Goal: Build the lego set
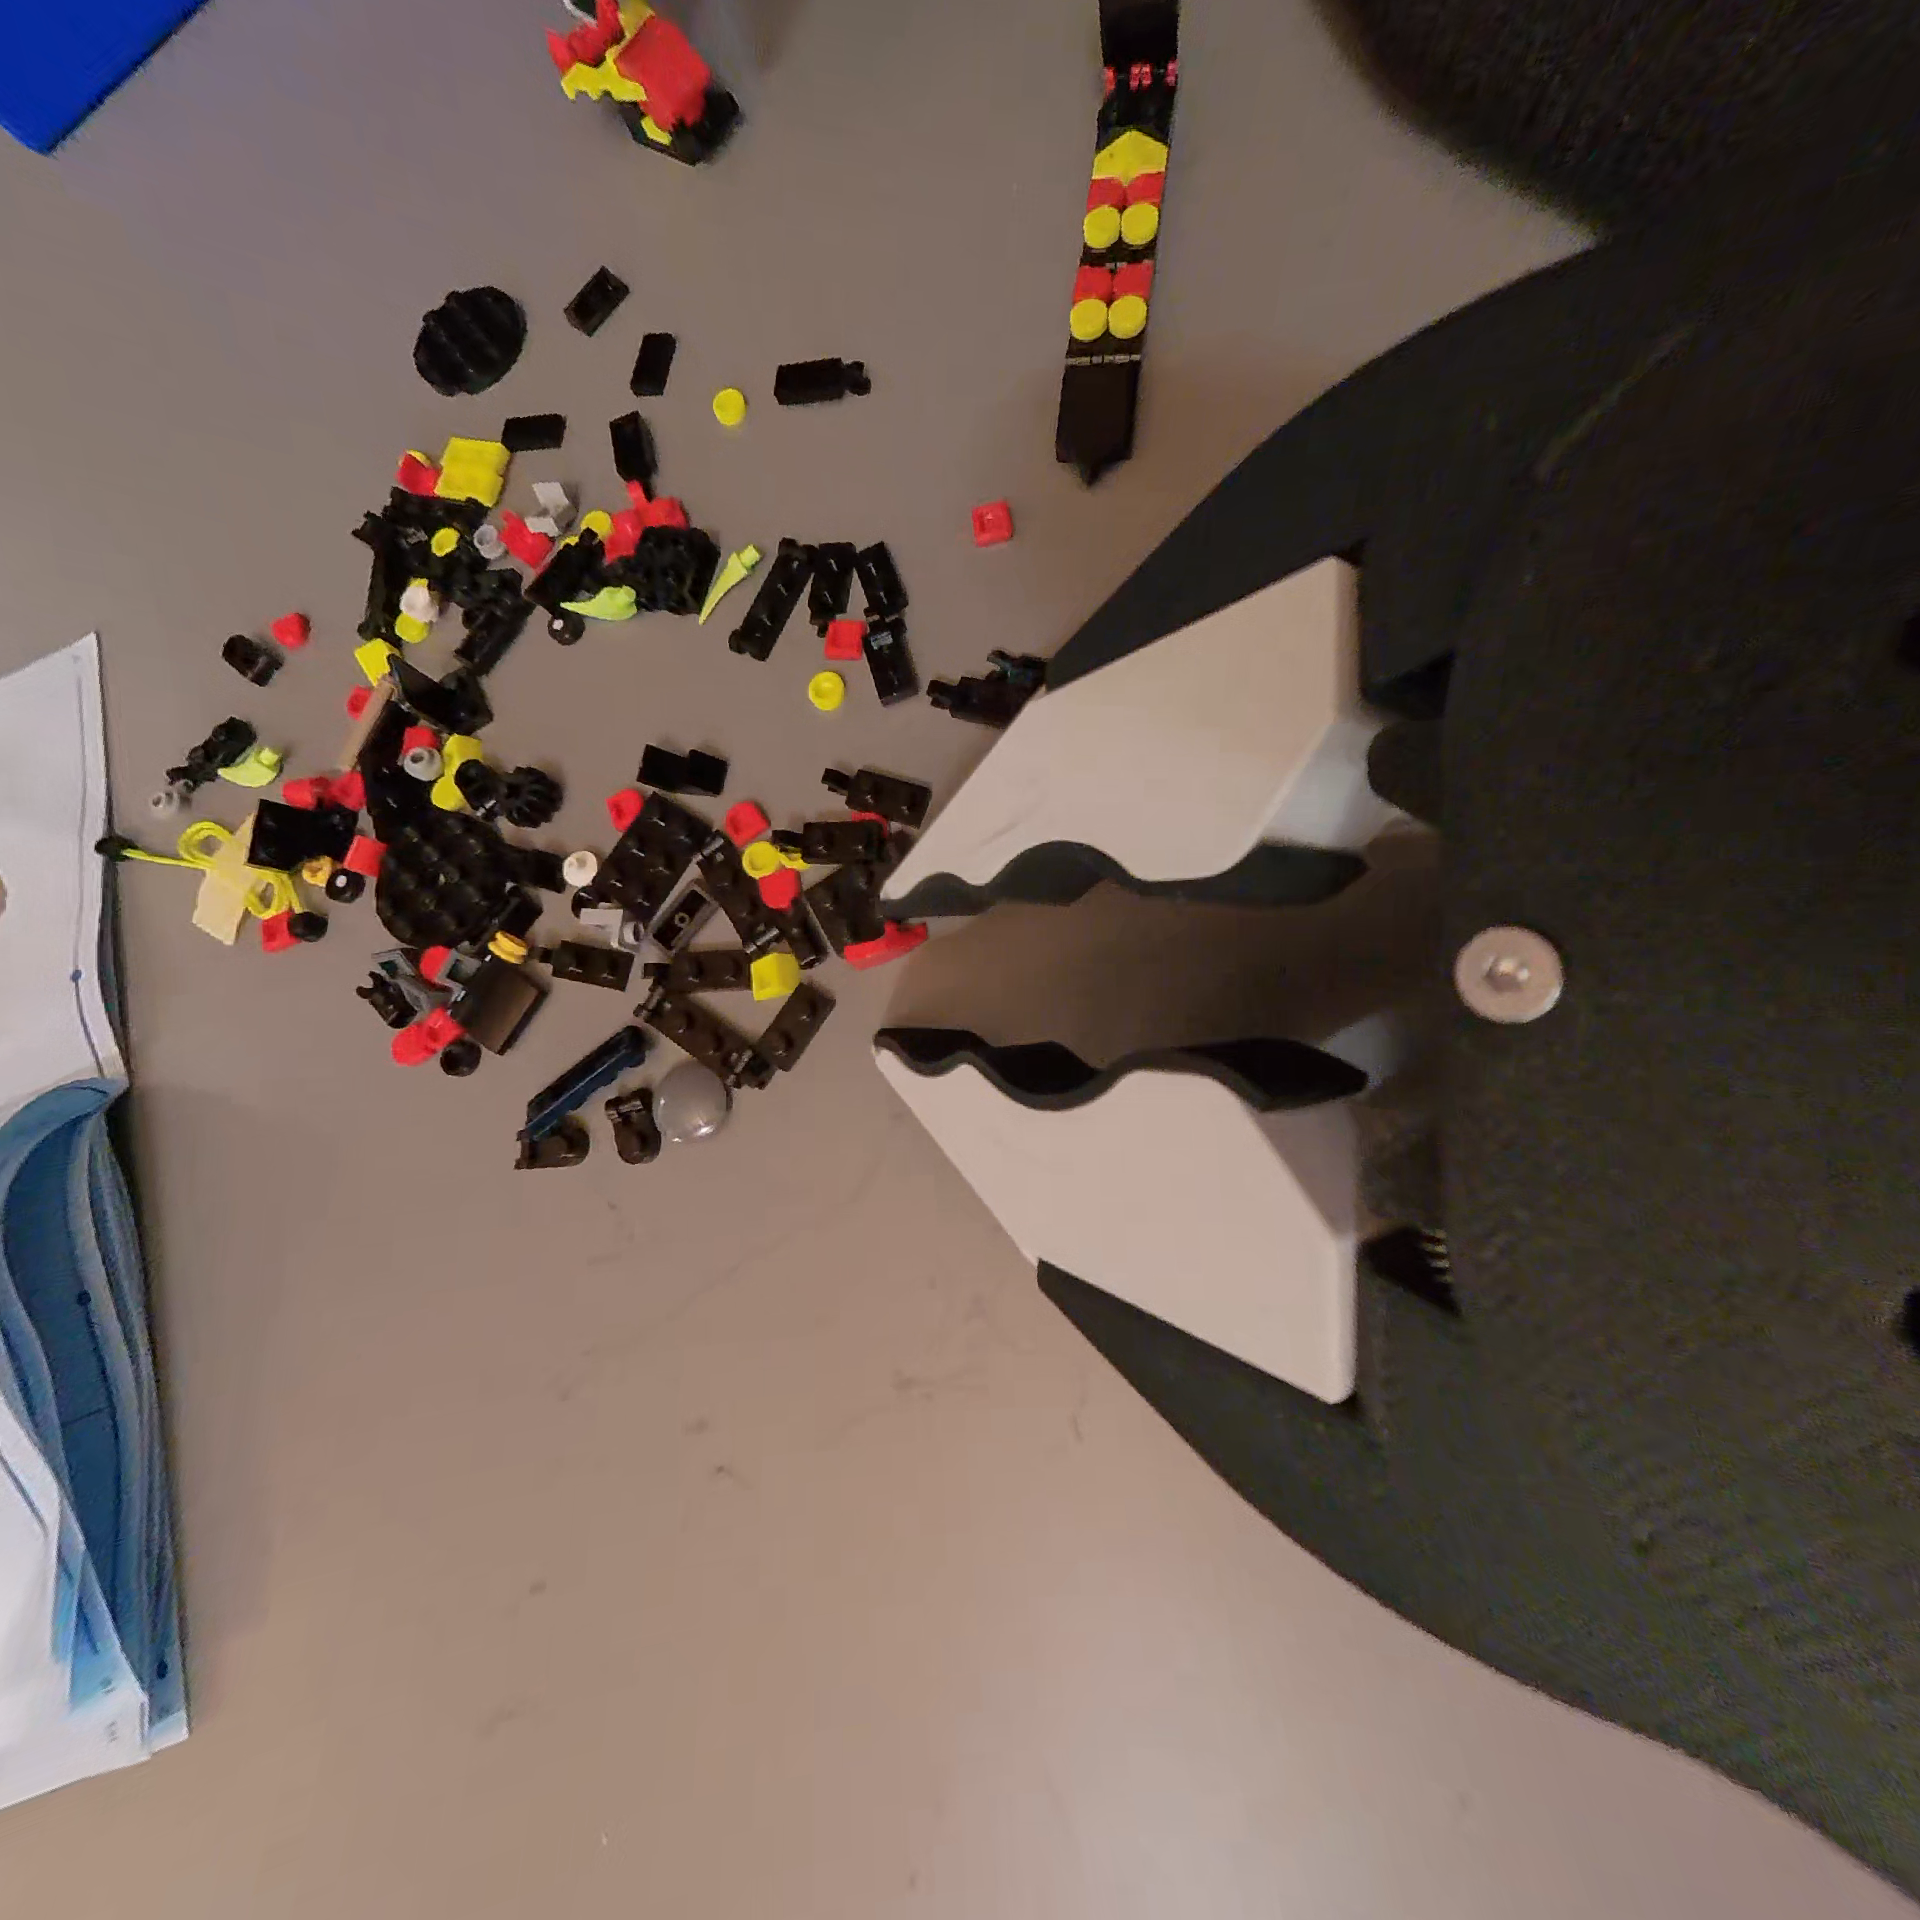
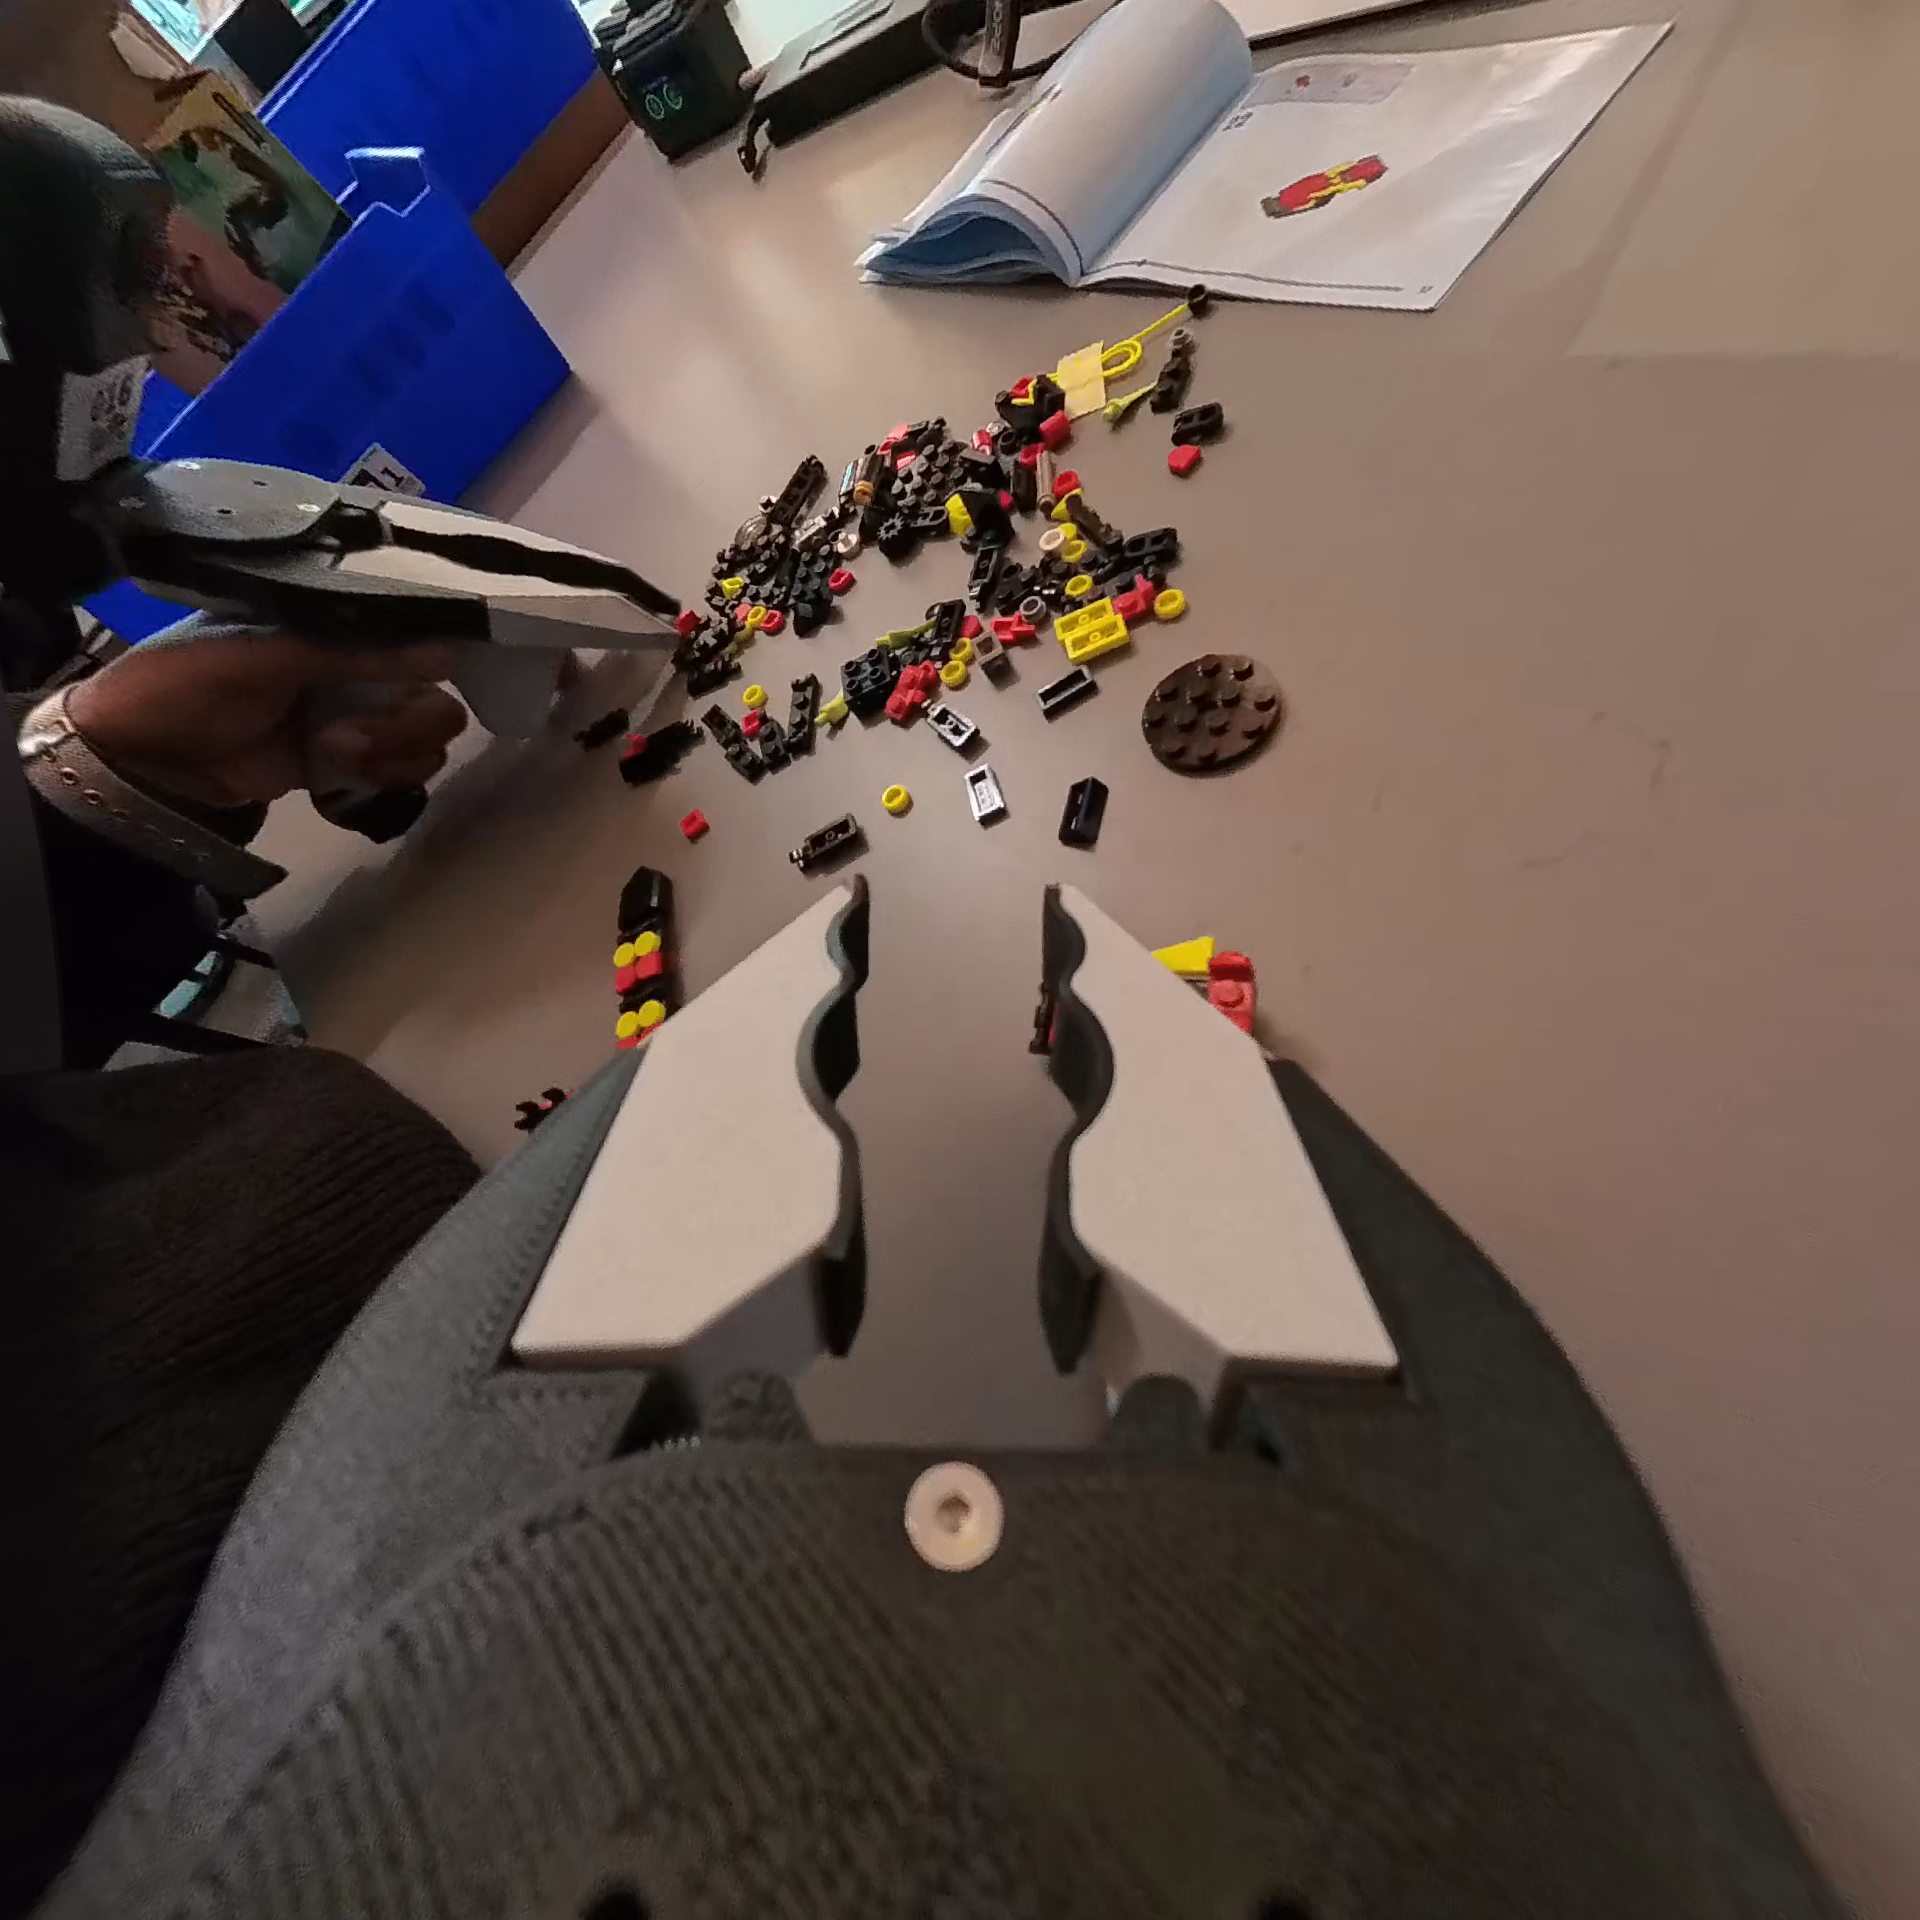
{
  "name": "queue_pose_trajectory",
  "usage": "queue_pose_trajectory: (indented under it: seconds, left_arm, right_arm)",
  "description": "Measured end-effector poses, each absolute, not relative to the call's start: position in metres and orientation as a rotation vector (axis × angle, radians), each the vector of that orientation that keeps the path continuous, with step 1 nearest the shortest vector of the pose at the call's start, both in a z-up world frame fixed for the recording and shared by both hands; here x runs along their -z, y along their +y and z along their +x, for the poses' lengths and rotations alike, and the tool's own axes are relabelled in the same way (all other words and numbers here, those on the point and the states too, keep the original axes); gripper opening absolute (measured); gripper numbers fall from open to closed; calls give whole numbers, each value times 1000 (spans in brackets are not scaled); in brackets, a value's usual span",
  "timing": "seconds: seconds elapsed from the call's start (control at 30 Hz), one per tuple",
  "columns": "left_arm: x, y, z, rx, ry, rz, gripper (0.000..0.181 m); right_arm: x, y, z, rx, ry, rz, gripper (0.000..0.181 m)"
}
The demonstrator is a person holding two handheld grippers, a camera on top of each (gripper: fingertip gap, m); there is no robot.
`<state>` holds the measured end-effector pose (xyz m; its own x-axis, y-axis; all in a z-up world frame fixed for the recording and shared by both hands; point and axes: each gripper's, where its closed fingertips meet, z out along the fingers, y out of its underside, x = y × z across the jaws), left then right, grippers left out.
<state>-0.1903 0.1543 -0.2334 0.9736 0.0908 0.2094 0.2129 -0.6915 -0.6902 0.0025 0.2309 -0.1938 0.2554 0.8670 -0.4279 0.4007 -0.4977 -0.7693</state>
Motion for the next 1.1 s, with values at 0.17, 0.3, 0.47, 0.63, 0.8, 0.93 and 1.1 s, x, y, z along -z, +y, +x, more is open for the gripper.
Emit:
queue_pose_trajectory:
  seconds: [0.17, 0.3, 0.47, 0.63, 0.8, 0.93, 1.1]
  left_arm:
    - [234, 155, -190, 215, -209, -2334, 9]
    - [233, 157, -184, 233, -164, -2320, 4]
    - [199, 169, -169, 298, -58, -2125, 0]
    - [169, 168, -113, 383, 199, -1971, 0]
    - [163, 163, -65, 303, 440, -1899, 1]
    - [176, 160, -48, 263, 553, -1911, 1]
    - [169, 160, -44, 325, 529, -1884, 1]
  right_arm:
    - [195, 230, 2, -1149, -1175, -2005, 32]
    - [194, 228, 2, -1151, -1180, -1997, 32]
    - [189, 226, 2, -1168, -1173, -1985, 32]
    - [173, 192, -16, -1292, -1218, -1880, 31]
    - [161, 153, -29, -1437, -1290, -1803, 36]
    - [152, 158, -27, -1522, -1196, -1816, 36]
    - [154, 154, -26, -1489, -1222, -1822, 34]
